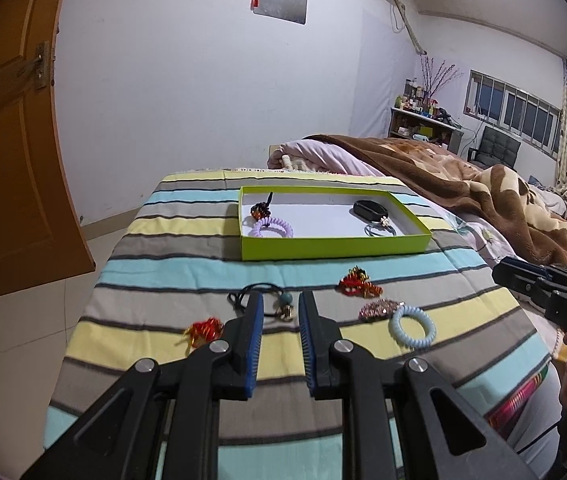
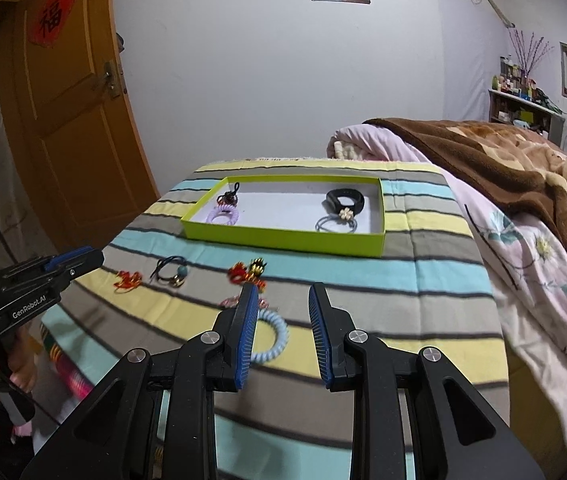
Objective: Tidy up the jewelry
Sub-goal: 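Withdraw both tools from the box toward the remaining jewelry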
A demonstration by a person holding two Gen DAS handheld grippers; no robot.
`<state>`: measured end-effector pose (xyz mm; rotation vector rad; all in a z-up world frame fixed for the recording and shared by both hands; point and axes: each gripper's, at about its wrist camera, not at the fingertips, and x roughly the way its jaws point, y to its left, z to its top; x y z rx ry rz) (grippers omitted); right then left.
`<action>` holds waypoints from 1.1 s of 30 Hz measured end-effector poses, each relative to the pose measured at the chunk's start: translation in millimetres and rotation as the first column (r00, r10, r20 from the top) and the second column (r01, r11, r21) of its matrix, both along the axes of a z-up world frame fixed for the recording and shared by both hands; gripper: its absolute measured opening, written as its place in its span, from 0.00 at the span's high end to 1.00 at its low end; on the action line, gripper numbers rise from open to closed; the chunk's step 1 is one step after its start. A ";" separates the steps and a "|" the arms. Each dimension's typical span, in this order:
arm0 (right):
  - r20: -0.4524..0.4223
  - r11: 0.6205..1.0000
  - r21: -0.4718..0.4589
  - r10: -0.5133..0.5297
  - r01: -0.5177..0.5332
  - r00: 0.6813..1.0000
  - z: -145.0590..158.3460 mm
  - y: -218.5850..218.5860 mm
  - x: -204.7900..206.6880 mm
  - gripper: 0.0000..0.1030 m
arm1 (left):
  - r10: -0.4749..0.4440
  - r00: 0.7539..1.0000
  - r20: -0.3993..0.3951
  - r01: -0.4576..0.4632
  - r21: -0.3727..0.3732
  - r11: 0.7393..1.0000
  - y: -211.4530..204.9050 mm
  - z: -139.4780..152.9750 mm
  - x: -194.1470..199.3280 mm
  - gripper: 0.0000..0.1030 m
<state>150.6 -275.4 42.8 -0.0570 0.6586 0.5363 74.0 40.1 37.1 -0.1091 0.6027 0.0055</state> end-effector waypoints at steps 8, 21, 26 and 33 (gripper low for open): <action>0.002 1.000 -0.008 0.017 -0.017 1.000 -2.9 -3.4 -17.3 0.74 | 0.016 1.000 -0.006 -0.016 -0.012 1.000 6.0 -3.9 -20.0 0.82; 0.021 0.999 -0.013 0.030 -0.030 0.999 0.7 -0.9 -23.4 0.74 | 0.030 1.000 -0.007 -0.030 -0.022 0.999 9.3 -5.2 -27.2 0.82; 0.011 0.999 -0.021 0.042 -0.042 0.999 -2.3 3.2 -21.0 0.74 | 0.030 0.999 -0.021 -0.031 -0.026 0.999 10.4 -9.4 -21.2 0.82; -0.012 0.996 -0.041 0.075 -0.075 0.997 -12.2 15.3 -11.4 0.74 | 0.026 0.999 -0.041 -0.027 -0.027 0.999 11.4 -17.1 -10.1 0.80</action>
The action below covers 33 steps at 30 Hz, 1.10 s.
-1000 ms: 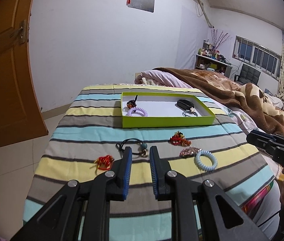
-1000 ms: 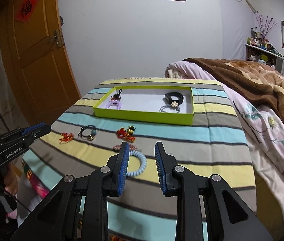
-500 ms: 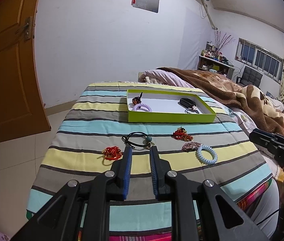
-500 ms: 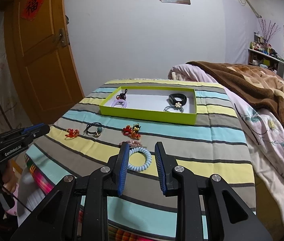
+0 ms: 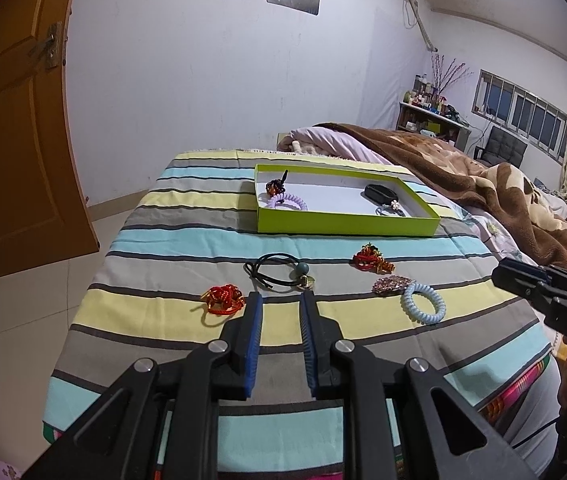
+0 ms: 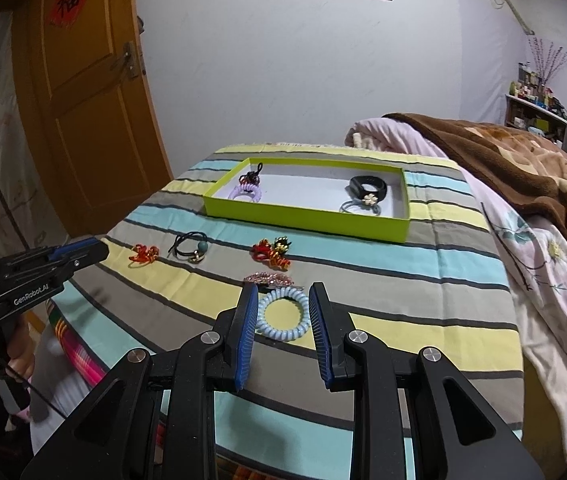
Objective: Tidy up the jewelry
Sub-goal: 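Withdraw both tools from the box toward the remaining jewelry, then grasp the black teal-bead hair tie with the left tool while the right tool grasps the pink beaded clip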
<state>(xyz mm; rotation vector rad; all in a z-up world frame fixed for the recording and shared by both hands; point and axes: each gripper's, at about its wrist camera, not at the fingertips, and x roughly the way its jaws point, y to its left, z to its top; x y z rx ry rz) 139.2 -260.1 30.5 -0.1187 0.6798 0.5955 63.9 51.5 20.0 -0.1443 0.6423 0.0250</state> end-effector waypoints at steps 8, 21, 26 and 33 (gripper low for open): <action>-0.036 0.998 -0.038 0.048 -0.049 0.998 -18.7 18.6 17.4 0.74 | 0.004 1.000 -0.014 -0.004 0.002 1.000 4.3 -7.9 14.4 0.74; -0.079 0.985 -0.116 0.115 -0.124 0.990 -43.7 44.8 53.7 0.73 | -0.024 0.998 -0.064 0.025 0.013 1.000 0.6 -25.8 53.5 0.65; -0.095 0.975 -0.153 0.148 -0.161 0.984 -51.4 53.5 64.7 0.73 | -0.018 0.995 -0.103 0.015 -0.030 0.999 6.2 -34.3 70.7 0.65; -0.108 0.949 -0.213 0.213 -0.232 0.971 -62.4 68.4 70.7 0.71 | -0.006 0.984 -0.180 -0.004 -0.056 0.998 6.5 -47.8 90.1 0.65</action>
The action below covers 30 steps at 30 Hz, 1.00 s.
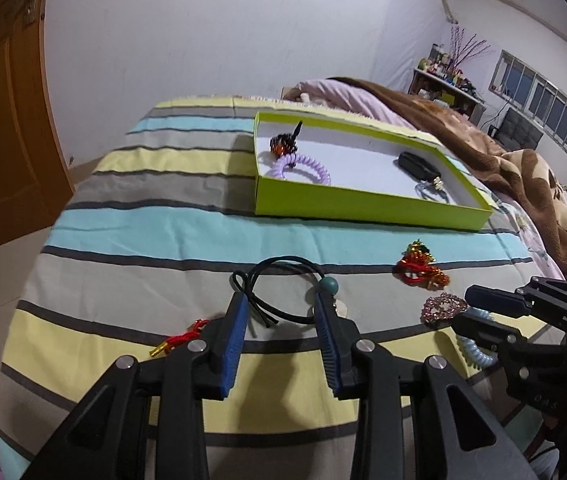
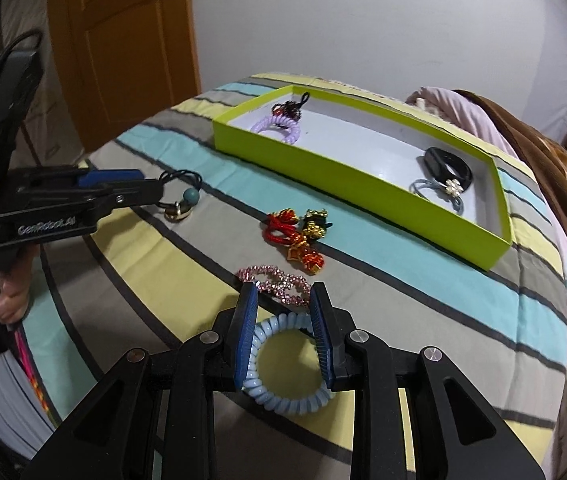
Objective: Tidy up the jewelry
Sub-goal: 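Grasp the black teal-bead hair tie with the left tool while the right tool grasps the pink beaded clip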
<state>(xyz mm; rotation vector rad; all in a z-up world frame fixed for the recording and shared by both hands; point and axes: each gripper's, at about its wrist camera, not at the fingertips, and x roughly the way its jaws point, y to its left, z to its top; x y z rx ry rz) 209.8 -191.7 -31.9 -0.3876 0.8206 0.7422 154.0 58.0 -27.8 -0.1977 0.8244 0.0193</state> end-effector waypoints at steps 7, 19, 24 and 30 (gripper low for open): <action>0.000 0.997 -0.061 0.053 -0.053 0.999 -8.1 9.4 8.3 0.62 | 0.022 0.999 -0.034 -0.023 -0.020 1.000 -1.1 -6.0 11.2 0.65; -0.011 0.998 -0.044 0.041 -0.041 0.999 -8.5 9.9 10.3 0.66 | 0.015 0.999 -0.036 -0.016 -0.040 0.999 -0.2 -8.2 17.6 0.96; -0.004 0.999 -0.037 0.035 -0.035 0.999 -5.8 7.8 6.5 0.66 | 0.004 1.000 0.001 -0.004 -0.026 1.000 -3.8 -2.2 12.6 0.96; 0.013 1.000 0.001 -0.002 0.002 1.000 3.6 -1.9 1.4 0.66 | -0.019 0.999 0.039 0.020 -0.020 1.000 -10.0 7.7 2.6 0.97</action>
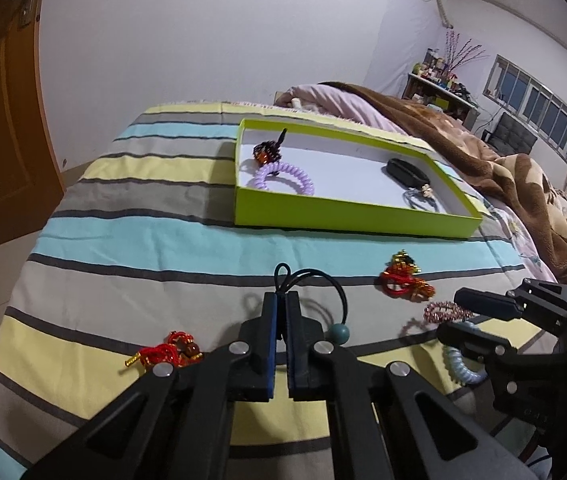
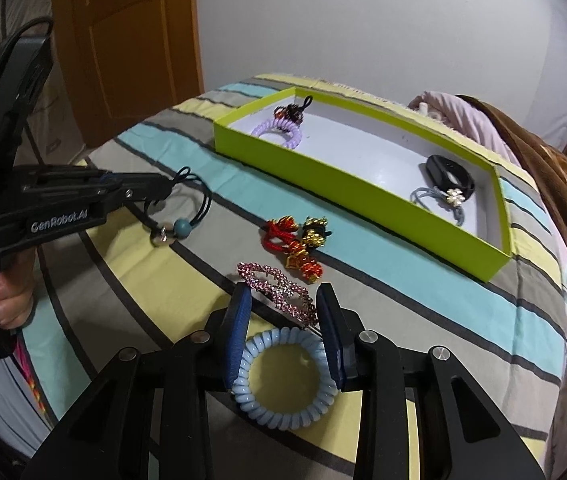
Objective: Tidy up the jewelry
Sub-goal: 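Grasp the black teal-bead hair tie with the left tool while the right tool grasps the pink beaded clip, then carry both items into the green box and open both tools to release them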
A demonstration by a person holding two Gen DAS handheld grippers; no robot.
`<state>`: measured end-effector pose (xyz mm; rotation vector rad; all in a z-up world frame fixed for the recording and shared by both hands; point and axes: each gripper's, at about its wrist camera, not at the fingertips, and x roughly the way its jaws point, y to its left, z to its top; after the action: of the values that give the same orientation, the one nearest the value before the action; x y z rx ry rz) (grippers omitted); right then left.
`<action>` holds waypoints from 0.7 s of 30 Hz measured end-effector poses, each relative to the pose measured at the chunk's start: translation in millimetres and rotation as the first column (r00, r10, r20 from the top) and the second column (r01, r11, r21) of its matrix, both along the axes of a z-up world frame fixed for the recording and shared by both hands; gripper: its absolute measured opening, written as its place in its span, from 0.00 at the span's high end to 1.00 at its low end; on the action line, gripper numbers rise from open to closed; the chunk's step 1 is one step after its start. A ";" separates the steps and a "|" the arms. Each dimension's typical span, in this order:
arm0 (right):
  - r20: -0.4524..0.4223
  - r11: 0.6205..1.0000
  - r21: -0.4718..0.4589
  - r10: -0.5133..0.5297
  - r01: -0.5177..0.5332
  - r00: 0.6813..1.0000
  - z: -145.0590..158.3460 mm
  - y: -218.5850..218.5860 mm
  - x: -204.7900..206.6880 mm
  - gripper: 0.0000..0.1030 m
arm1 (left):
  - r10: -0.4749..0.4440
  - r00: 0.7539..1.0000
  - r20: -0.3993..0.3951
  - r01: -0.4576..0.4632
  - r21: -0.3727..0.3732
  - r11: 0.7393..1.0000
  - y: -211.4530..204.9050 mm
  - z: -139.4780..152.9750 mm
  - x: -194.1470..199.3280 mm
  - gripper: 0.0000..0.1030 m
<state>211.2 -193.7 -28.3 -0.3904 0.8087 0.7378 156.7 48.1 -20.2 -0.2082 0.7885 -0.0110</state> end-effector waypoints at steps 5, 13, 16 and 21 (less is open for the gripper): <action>0.017 0.998 0.044 -0.051 0.050 0.999 10.6 -12.0 -3.4 0.66 | -0.005 0.999 0.040 0.005 -0.004 1.000 -1.3 14.6 -9.7 0.97; 0.034 0.983 0.122 -0.140 0.135 0.990 32.6 -34.5 -8.5 0.66 | -0.033 0.993 0.111 0.033 0.003 0.999 -6.4 43.6 -20.3 0.97; 0.052 0.981 0.132 -0.153 0.145 0.987 39.9 -38.9 -11.7 0.66 | -0.051 0.990 0.131 0.049 0.015 0.999 -12.4 52.5 -21.3 0.97; 0.075 0.976 0.148 -0.170 0.157 0.983 51.0 -44.0 -14.1 0.66 | -0.069 0.985 0.156 0.065 0.027 0.997 -19.5 64.3 -20.1 0.97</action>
<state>197.1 -237.7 22.8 -0.2242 0.6925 0.6156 136.5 28.5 44.1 -0.1579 0.6379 -0.0816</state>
